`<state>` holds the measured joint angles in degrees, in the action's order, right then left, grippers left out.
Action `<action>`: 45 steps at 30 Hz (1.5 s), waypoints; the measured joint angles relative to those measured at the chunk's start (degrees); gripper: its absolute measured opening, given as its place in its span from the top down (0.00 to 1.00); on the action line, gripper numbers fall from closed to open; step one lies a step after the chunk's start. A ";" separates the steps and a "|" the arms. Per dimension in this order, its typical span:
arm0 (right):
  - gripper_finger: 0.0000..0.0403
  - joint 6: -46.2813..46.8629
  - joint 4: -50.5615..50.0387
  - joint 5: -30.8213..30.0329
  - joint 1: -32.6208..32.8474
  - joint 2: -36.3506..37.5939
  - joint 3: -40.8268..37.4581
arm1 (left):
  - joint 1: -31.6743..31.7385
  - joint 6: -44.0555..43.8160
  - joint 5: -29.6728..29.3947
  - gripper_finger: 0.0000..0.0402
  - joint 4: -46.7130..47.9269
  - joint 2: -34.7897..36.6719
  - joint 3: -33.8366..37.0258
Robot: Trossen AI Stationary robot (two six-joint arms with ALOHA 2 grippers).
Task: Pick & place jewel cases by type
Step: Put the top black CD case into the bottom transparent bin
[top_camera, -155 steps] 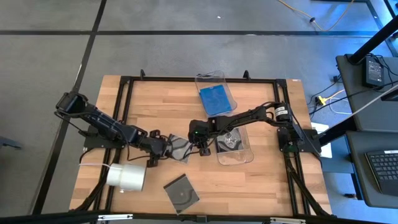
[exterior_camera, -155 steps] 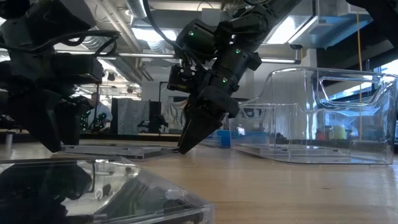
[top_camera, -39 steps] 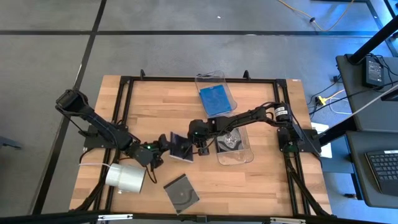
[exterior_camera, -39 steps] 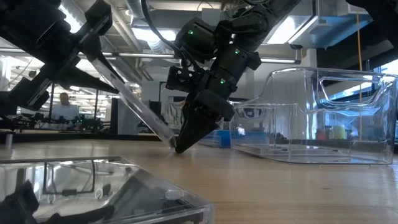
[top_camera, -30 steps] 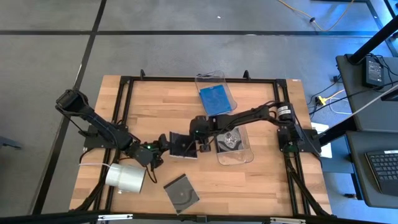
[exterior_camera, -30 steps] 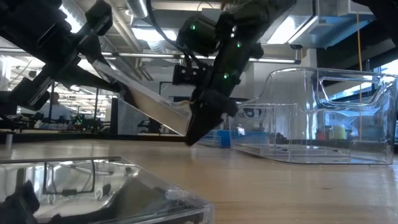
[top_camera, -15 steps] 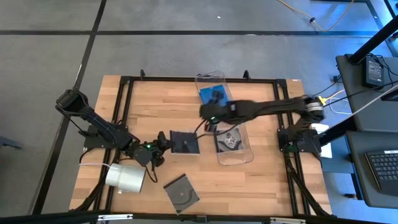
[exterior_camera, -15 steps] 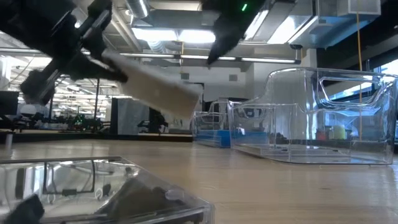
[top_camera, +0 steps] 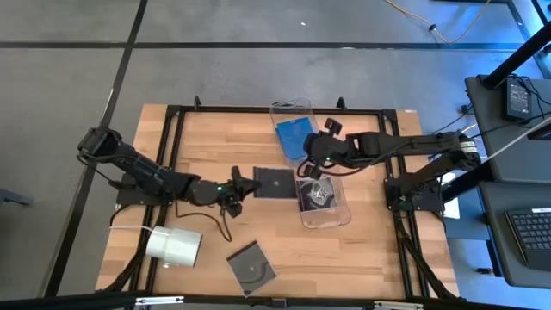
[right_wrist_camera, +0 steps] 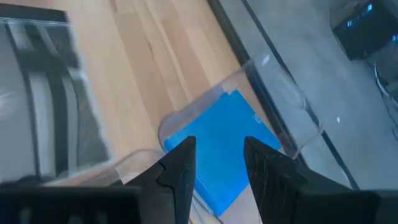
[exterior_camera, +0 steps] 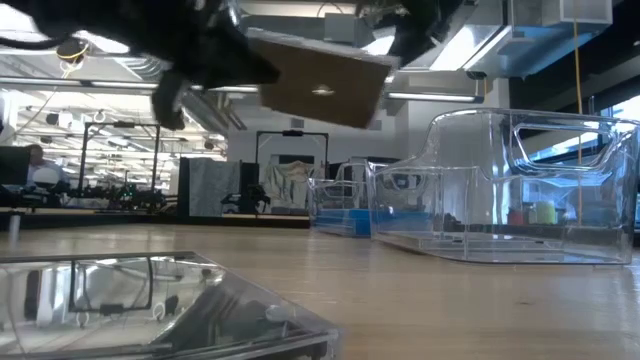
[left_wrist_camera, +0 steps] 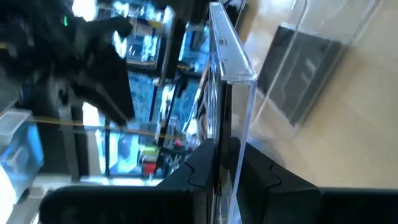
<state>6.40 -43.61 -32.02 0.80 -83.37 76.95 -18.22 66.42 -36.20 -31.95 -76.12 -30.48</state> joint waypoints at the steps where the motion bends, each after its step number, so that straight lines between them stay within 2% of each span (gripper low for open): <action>1: 0.66 0.54 -0.16 0.03 -0.21 -0.03 -0.53 | 0.83 0.57 1.46 0.91 0.10 -1.16 -1.34; 4: 0.66 0.90 -0.07 -1.52 -0.93 -0.03 -2.16 | 2.89 -0.16 3.21 0.91 -0.29 -5.68 -5.87; 9: 0.66 4.06 -2.49 -10.48 -2.02 0.01 -3.13 | 5.29 -0.15 4.46 0.91 0.14 -15.65 -13.09; 15: 0.66 4.03 -2.79 -10.27 -3.11 -0.01 -3.19 | 6.79 -1.25 5.93 0.91 -0.01 -26.20 -21.66; 20: 0.66 3.84 -2.80 -10.31 -3.15 -0.02 -3.19 | 7.21 -4.00 5.96 0.90 0.04 -31.95 -26.97; 25: 0.66 3.82 -2.93 -9.89 -3.15 -0.03 -3.19 | 8.22 -8.94 8.71 0.89 -0.01 -35.15 -29.56; 34: 0.66 4.08 -3.24 -6.88 -3.15 -0.12 -3.19 | 10.55 -18.21 12.80 0.88 0.05 -37.05 -29.60; 45: 0.66 3.89 -3.69 -6.84 -3.15 -0.12 -3.19 | 11.68 -18.77 15.28 0.87 -0.34 -37.24 -29.60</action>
<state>10.29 -47.29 -38.86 -2.35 -83.48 73.76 -6.55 47.65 -20.91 -32.29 -113.36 -60.07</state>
